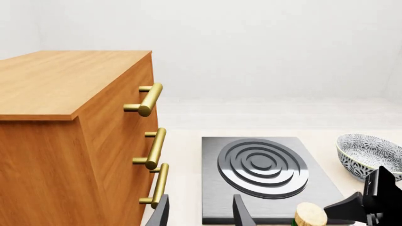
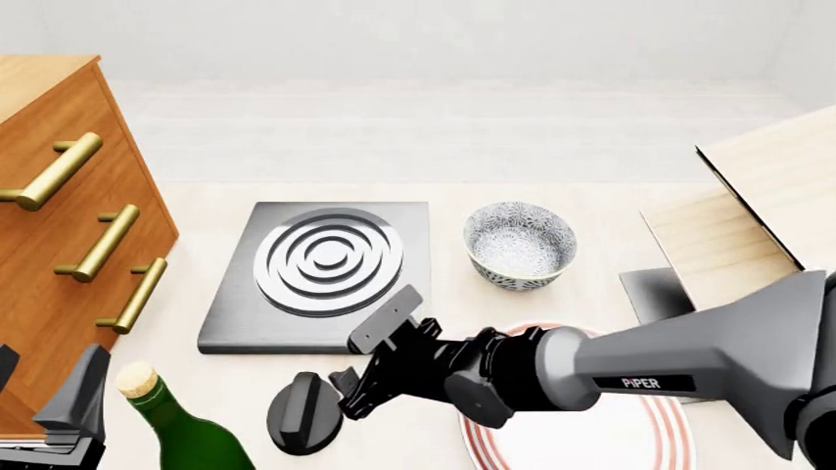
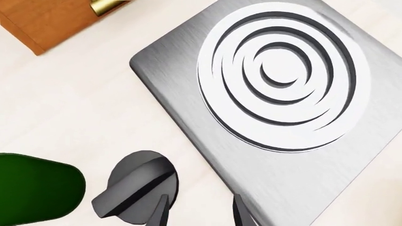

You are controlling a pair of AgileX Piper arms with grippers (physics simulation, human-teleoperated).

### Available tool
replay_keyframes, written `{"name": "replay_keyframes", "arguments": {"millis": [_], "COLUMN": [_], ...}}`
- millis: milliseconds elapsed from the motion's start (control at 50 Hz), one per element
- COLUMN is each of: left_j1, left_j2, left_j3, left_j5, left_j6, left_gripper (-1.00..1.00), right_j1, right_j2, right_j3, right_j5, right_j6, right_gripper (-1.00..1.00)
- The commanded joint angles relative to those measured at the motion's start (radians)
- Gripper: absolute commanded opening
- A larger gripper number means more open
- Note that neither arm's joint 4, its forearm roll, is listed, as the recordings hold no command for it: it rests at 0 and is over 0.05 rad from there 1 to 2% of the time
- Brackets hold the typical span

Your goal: Turn on the stove.

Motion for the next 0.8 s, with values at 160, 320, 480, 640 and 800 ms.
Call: {"name": "replay_keyframes", "arguments": {"millis": [160,320,480,640,800], "left_j1": [0.0,0.0,0.0,0.0,0.0], "left_j2": [0.0,0.0,0.0,0.0,0.0], "left_j3": [0.0,0.0,0.0,0.0,0.0], "left_j5": [0.0,0.0,0.0,0.0,0.0], "left_j6": [0.0,0.0,0.0,0.0,0.0], "left_gripper": [1.0,1.0,1.0,1.0,1.0], "right_j1": [0.001,0.009,0.017,0.031,0.042], "right_j2": [0.06,0.061,0.069,0.078,0.075], "right_j3": [-0.066,-0.096,-0.125,-0.146,-0.174], "right_j5": [0.025,0.046,0.064,0.078,0.105], "right_j6": [-0.002,-0.005,-0.01,-0.011,-0.016], "right_gripper": [1.0,1.0,1.0,1.0,1.0]}}
